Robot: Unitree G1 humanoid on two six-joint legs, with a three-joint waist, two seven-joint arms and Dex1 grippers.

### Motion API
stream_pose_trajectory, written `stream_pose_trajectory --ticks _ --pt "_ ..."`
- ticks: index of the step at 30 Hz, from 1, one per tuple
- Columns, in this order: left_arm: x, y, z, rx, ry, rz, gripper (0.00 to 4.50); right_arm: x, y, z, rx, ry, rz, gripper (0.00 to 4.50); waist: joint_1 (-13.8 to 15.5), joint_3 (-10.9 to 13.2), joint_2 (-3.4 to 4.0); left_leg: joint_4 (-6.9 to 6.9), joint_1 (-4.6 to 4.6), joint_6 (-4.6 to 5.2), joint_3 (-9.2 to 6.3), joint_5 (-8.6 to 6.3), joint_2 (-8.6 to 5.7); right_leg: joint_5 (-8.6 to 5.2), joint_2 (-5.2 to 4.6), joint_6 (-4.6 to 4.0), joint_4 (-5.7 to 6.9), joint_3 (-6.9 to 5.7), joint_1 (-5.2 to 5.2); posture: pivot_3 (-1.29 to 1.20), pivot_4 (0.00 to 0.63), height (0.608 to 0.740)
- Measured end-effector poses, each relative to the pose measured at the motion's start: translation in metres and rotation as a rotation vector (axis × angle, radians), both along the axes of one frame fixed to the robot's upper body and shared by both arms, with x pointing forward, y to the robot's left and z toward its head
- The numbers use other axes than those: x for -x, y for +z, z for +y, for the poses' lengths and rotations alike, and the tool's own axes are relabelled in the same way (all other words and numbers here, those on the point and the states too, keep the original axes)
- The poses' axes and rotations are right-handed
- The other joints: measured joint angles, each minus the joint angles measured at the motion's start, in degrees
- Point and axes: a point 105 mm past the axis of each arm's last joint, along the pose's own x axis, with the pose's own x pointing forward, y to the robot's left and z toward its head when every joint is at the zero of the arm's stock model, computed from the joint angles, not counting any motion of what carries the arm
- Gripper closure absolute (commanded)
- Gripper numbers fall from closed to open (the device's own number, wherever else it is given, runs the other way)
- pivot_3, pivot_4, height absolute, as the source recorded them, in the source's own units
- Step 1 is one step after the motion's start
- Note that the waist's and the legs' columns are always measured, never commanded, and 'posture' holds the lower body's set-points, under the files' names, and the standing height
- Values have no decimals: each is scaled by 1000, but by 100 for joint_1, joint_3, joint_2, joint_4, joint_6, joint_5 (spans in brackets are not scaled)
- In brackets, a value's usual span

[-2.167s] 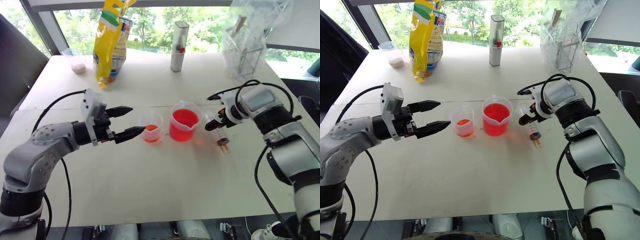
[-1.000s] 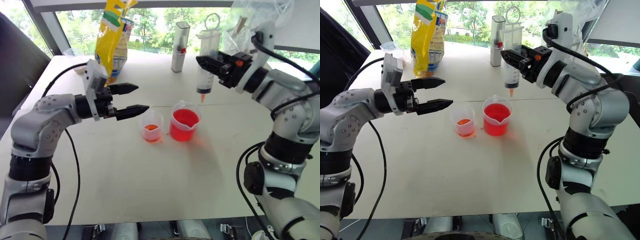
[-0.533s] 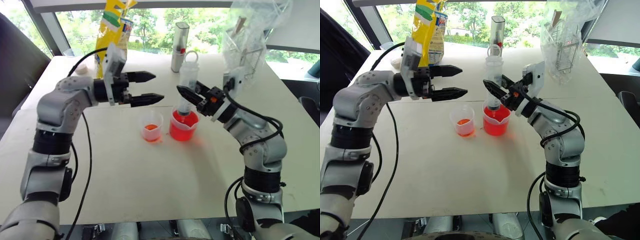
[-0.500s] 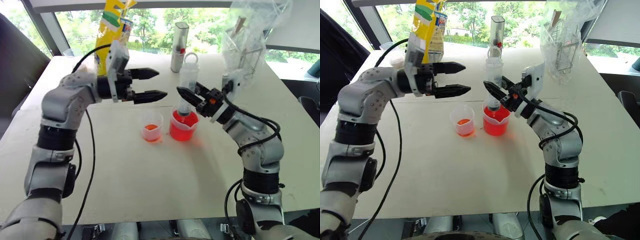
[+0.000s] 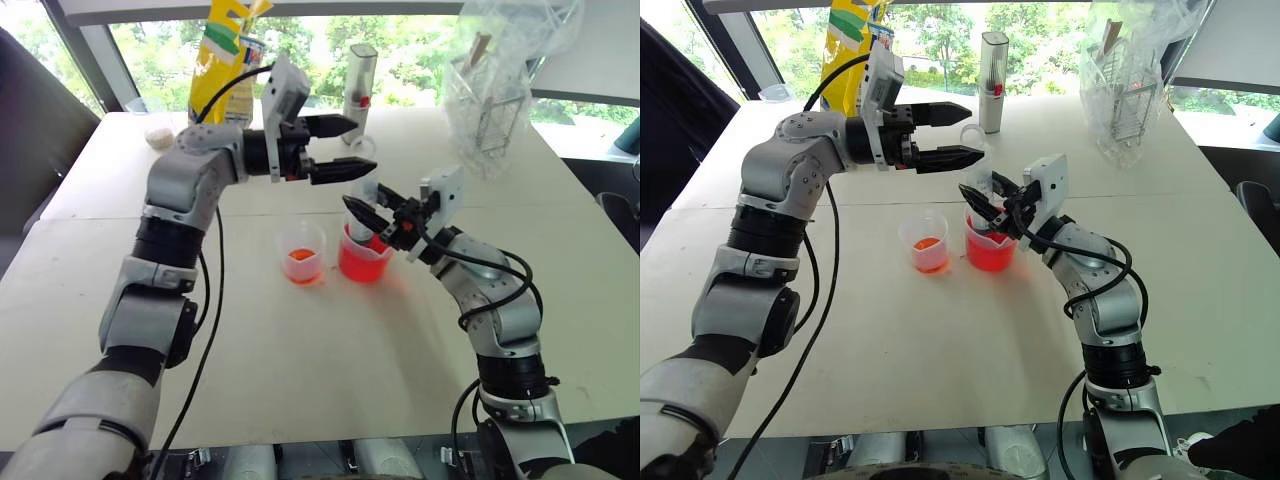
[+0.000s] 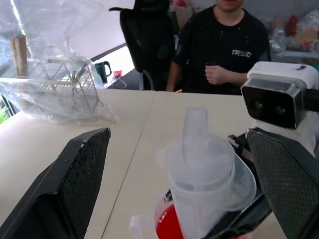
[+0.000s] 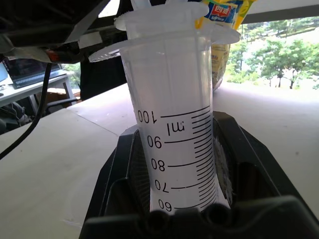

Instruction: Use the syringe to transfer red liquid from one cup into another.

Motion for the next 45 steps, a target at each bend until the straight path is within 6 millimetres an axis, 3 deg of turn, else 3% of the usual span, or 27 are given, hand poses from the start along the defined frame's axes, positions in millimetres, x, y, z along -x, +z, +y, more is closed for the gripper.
stream_pose_trajectory --ticks 4,7,14,15,34,45 --pt "-3 -3 -4 6 -8 16 0 0 1 -1 7 0 -14 3140 3 0 0 0 0 0 -3 0 1 0 2 0 2 0 0 0 150 740" --pt "-2 -5 -6 8 -18 24 796 1 1 0 10 1 -16 3140 2 0 0 1 0 0 -1 0 1 0 2 0 2 1 0 0 150 740" --pt "4 1 -4 31 -57 52 4315 -1 -3 -2 17 -4 -2 3140 0 1 -1 1 1 0 -1 0 1 0 2 0 6 2 0 0 150 740" --pt "5 1 -4 37 -62 61 4467 -1 -2 -2 18 -3 -6 3140 4 1 -1 1 1 0 -3 0 1 0 2 0 6 2 0 0 150 740" --pt "2 11 -8 47 -68 76 4467 -1 2 -4 19 -6 -44 3140 4 1 -1 6 3 0 -2 0 0 -1 2 1 13 1 0 0 150 740" --pt "-4 9 -11 49 -63 96 4467 -3 -9 -8 12 -23 -22 3140 4 1 -1 5 3 0 -1 0 0 -1 2 2 13 1 0 0 150 740"
